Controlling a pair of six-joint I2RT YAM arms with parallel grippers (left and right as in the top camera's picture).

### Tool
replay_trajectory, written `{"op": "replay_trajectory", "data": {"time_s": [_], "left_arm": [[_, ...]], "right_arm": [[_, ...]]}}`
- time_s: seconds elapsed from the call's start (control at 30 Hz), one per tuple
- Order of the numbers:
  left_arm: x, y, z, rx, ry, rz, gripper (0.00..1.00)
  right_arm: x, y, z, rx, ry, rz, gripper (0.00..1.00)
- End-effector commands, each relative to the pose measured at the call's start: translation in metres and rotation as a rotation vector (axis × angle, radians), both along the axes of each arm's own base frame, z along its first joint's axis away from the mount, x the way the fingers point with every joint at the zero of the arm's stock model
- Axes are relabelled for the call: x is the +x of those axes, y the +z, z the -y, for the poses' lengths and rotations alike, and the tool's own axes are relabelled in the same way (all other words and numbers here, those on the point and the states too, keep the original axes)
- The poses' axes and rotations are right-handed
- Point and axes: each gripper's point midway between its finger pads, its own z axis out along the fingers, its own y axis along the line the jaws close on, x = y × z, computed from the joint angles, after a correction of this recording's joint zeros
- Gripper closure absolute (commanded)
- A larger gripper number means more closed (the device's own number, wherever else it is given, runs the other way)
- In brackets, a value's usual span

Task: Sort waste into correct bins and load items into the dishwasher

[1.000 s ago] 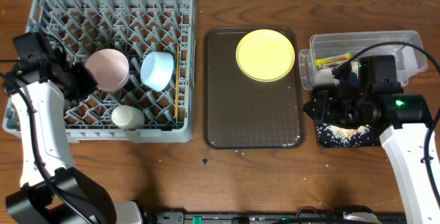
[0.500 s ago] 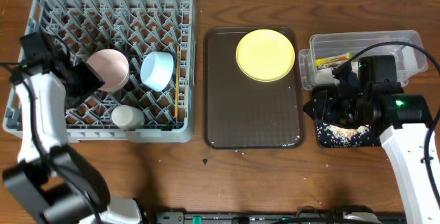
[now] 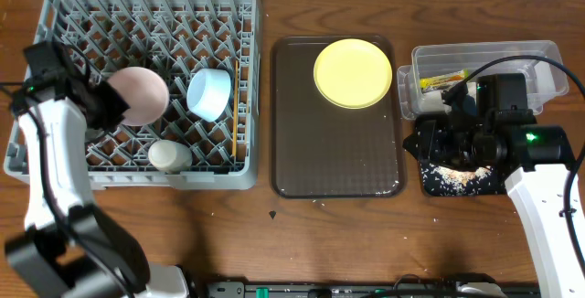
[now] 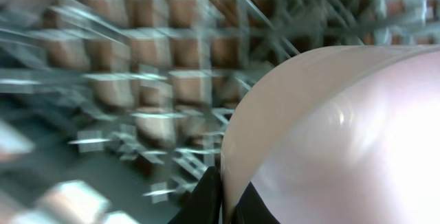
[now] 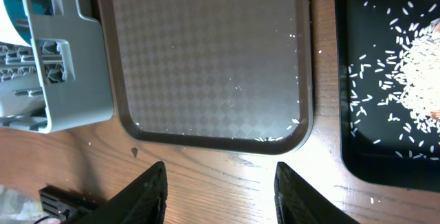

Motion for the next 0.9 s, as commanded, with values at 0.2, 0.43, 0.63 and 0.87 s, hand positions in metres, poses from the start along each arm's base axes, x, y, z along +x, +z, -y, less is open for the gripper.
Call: {"op": "replay_trajectory", "data": {"time_s": [0.2, 0.43, 0.63, 0.87], "left_arm": [[-0.011, 0.083, -0.036, 0.784, -0.003, -0.161, 0.93], [0.036, 0.114, -0.017, 1.231, -0.101, -0.285, 0.92], [0.041, 0.092, -0.018, 1.301, -0.127, -0.409, 0.93], [0.047, 0.078, -0.001, 1.329, -0.181, -0.435, 0.93]], "right_arm": [[0.006, 0.010, 0.002, -0.002, 0.005, 0.050, 0.51], [0.007, 0.010, 0.002, -0.002, 0.005, 0.050, 0.51], [0.007, 0.010, 0.002, -0.002, 0.005, 0.050, 0.51], [0.007, 0.010, 0.002, -0.002, 0.005, 0.050, 0.51]]}}
